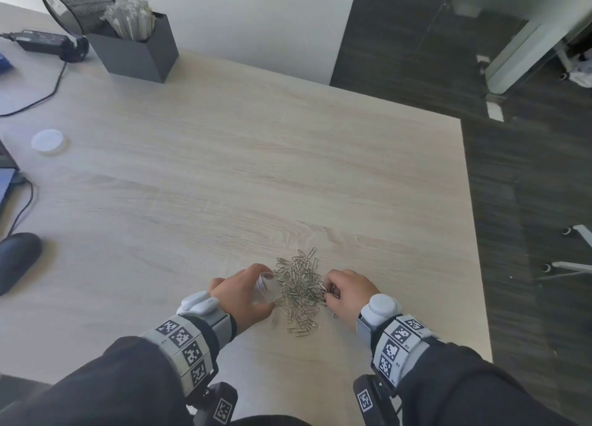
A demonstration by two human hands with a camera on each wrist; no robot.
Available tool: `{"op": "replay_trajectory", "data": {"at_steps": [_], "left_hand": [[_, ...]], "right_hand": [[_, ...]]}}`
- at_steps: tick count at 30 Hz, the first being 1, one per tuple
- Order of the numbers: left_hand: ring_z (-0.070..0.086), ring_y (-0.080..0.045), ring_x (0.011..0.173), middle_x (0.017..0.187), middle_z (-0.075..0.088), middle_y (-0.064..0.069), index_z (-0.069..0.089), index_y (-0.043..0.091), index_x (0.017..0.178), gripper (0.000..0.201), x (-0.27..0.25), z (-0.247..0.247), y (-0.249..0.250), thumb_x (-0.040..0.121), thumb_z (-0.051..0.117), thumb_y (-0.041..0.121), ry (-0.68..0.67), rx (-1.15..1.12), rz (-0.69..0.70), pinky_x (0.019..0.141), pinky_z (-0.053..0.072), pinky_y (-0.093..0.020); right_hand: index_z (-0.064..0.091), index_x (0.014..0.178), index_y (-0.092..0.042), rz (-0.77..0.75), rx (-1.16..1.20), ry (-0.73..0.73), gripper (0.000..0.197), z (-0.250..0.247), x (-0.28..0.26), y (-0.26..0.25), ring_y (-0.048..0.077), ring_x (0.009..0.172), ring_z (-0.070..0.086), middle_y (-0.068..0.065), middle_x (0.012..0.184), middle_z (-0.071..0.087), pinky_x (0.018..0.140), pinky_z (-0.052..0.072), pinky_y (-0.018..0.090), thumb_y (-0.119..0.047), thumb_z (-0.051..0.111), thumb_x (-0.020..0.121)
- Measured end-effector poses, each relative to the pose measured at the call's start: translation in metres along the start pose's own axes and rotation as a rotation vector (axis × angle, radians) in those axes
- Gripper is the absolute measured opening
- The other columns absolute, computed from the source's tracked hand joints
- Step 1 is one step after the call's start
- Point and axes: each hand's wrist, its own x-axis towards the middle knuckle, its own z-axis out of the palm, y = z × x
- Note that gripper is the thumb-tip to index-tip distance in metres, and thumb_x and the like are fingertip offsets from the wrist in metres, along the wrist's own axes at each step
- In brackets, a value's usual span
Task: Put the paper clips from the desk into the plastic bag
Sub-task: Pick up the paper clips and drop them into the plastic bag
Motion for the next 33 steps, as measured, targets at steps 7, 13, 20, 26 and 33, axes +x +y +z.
{"op": "replay_trajectory", "data": {"at_steps": [7, 13, 20, 26, 33], "left_hand": [[0.063, -0.007, 0.097, 0.105, 0.064, 0.019, 0.047, 0.044, 0.119, 0.049, 0.002, 0.001, 0.000, 0.074, 0.065, 0.052, 0.002, -0.012, 0.022, 0.104, 0.028, -0.033], [0.063, -0.008, 0.097, 0.105, 0.065, 0.019, 0.046, 0.045, 0.119, 0.048, 0.006, 0.006, 0.000, 0.077, 0.068, 0.049, 0.015, 0.003, 0.034, 0.096, 0.026, -0.029], [0.063, -0.005, 0.099, 0.105, 0.065, 0.019, 0.048, 0.043, 0.120, 0.049, 0.007, 0.006, 0.005, 0.076, 0.066, 0.051, 0.018, 0.021, 0.037, 0.094, 0.028, -0.029], [0.061, -0.004, 0.099, 0.101, 0.065, 0.018, 0.048, 0.041, 0.112, 0.044, 0.004, 0.000, 0.011, 0.069, 0.052, 0.048, -0.048, 0.000, 0.062, 0.101, 0.032, -0.030], [0.062, -0.004, 0.096, 0.101, 0.065, 0.021, 0.045, 0.048, 0.114, 0.048, 0.005, 0.003, -0.001, 0.070, 0.060, 0.060, -0.020, -0.025, 0.058, 0.096, 0.032, -0.029]], "right_hand": [[0.058, 0.088, -0.022, 0.008, 0.026, 0.049, 0.011, -0.006, -0.002, 0.003, 0.021, 0.077, 0.053, -0.004, 0.081, 0.056, 0.065, 0.039, 0.027, -0.018, 0.052, 0.079], [0.061, 0.079, -0.021, 0.013, 0.186, 0.154, 0.007, -0.011, -0.002, -0.009, 0.014, 0.062, 0.051, -0.008, 0.065, 0.056, 0.058, 0.037, 0.024, -0.016, 0.058, 0.077], [0.057, 0.077, -0.022, -0.242, 0.261, 0.142, 0.007, -0.014, -0.005, -0.058, 0.006, 0.060, 0.047, -0.009, 0.065, 0.053, 0.059, 0.041, 0.025, -0.016, 0.058, 0.076], [0.061, 0.086, -0.023, -0.368, 0.198, 0.028, 0.008, -0.010, -0.001, -0.082, 0.009, 0.074, 0.047, -0.010, 0.078, 0.053, 0.071, 0.044, 0.028, -0.018, 0.056, 0.082], [0.064, 0.104, -0.034, -0.272, 0.260, 0.076, 0.021, -0.013, -0.002, -0.065, 0.003, 0.068, 0.052, -0.012, 0.088, 0.063, 0.073, 0.047, 0.023, -0.028, 0.059, 0.085]]}}
